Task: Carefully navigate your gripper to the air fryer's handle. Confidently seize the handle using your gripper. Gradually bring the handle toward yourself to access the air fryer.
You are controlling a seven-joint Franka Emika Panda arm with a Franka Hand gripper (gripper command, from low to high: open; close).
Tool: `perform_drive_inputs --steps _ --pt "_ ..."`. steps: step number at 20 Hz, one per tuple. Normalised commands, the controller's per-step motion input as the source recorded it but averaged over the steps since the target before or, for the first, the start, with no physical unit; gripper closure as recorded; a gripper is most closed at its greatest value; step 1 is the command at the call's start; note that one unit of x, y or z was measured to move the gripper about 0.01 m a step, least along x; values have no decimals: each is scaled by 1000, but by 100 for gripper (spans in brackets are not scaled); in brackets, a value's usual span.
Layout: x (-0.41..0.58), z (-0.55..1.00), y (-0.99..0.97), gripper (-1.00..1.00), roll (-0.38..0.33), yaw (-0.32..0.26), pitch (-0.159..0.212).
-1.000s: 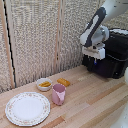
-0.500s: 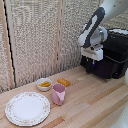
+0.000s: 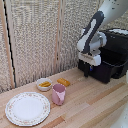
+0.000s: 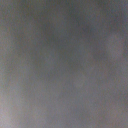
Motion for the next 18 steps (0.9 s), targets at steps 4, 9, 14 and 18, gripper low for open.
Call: perform_drive_inputs --steps 4,9,14,18 --pt "-61 -95 744 100 -21 0 -5" --pt "-43 118 171 -100 -84 -48 0" --pt "-108 445 0 -100 -63 -45 -15" --pt "-46 727 6 -100 -24 -27 0"
